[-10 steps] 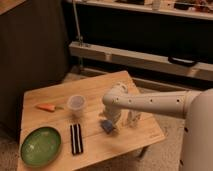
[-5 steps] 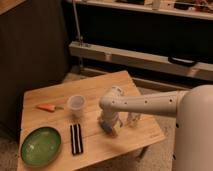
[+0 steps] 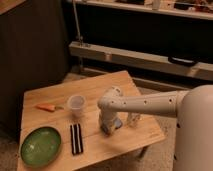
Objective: Place the white sponge in the ceramic cup
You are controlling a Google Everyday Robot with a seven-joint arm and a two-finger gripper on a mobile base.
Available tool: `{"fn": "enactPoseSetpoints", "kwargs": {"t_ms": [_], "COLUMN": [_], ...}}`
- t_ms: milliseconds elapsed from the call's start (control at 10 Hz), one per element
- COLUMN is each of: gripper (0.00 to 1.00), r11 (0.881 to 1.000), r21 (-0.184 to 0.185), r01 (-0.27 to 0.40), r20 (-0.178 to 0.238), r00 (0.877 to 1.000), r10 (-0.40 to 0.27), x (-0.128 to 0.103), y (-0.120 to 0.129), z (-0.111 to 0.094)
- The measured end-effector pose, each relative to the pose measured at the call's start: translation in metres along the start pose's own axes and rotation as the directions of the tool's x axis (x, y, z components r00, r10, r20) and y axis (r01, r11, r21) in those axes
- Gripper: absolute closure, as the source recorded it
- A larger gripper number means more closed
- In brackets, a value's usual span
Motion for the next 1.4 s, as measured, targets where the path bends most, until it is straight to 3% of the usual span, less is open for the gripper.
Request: {"fn": "enactPoseSetpoints", "kwargs": {"t_ms": [200,500,700,1000,1100,1200,1300,1400], "gripper": [1.00,1.00,1.00,1.00,1.00,1.00,1.00,1.00], "r11": [1.000,0.994,0.987,0.967,0.951,0.927,0.889,0.864], "r21": [0.027,0.097,0.151,0.244,0.299,0.368,0.456,0.503], "r01": [0.008,0.041,0.056,0.071,0.075,0.072,0.043,0.013], "r20": [0.021,0.063,0.117,0.213,0.268,0.334,0.422,0.476], "r00": [1.000,0.997,0.990,0.969,0.950,0.920,0.869,0.830], "r10": [-0.008,-0.047,-0.074,-0.125,-0.159,-0.204,-0.258,-0.290], "x": [-0.007,-0.028,-0.043,-0.069,-0.081,-0.094,-0.110,-0.122], "y": [-0.004,-0.018,-0.032,-0.061,-0.074,-0.086,-0.097,-0.104], "z": [-0.017,-0.082,-0.138,-0.211,-0.234,-0.250,-0.262,-0.266]}}
